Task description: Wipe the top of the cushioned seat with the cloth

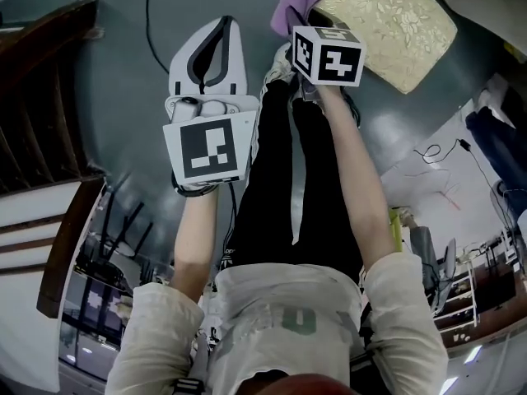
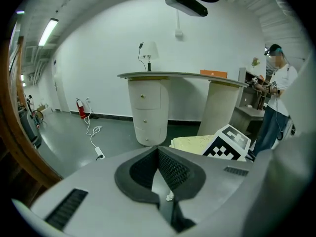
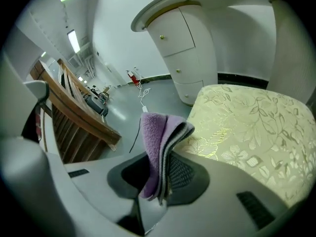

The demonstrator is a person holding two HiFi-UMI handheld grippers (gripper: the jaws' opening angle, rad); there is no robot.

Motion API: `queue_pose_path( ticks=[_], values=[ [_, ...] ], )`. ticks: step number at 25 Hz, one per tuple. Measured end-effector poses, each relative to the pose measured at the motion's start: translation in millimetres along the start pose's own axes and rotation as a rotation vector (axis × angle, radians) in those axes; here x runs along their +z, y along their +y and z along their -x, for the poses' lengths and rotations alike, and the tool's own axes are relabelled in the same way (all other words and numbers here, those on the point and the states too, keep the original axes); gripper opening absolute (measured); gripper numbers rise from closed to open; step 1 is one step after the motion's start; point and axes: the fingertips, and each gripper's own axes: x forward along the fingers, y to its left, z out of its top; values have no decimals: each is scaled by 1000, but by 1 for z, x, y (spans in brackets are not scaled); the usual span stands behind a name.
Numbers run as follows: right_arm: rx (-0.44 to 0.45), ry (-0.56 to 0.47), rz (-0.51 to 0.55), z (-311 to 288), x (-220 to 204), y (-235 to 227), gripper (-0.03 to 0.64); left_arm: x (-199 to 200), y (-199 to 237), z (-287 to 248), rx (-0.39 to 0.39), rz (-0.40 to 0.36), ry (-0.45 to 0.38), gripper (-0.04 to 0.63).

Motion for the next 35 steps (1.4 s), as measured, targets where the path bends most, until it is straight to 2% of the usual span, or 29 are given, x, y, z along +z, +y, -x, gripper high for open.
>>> queue_pose_path(
  ticks=[4,12,20,25,35],
  values=[
    [11,-7,-43,-4,3,-7,91,1,2,-3,-8,43,-3,6],
    [8,2,-40,0,-1,-7,91,6,-3,-5,-17,17,5,6],
    [-11,-16,-47,28,-6,-26,91,26,-38,-16,-95,-46,-9,6],
    [-71,-25,-81,55,-21,-63,91,37,-76,-27,-163,-91,-27,6],
    [-224,-1,-119,131,-76,-169,91,51,-157,-36,-322,-191,-31,6]
  ],
)
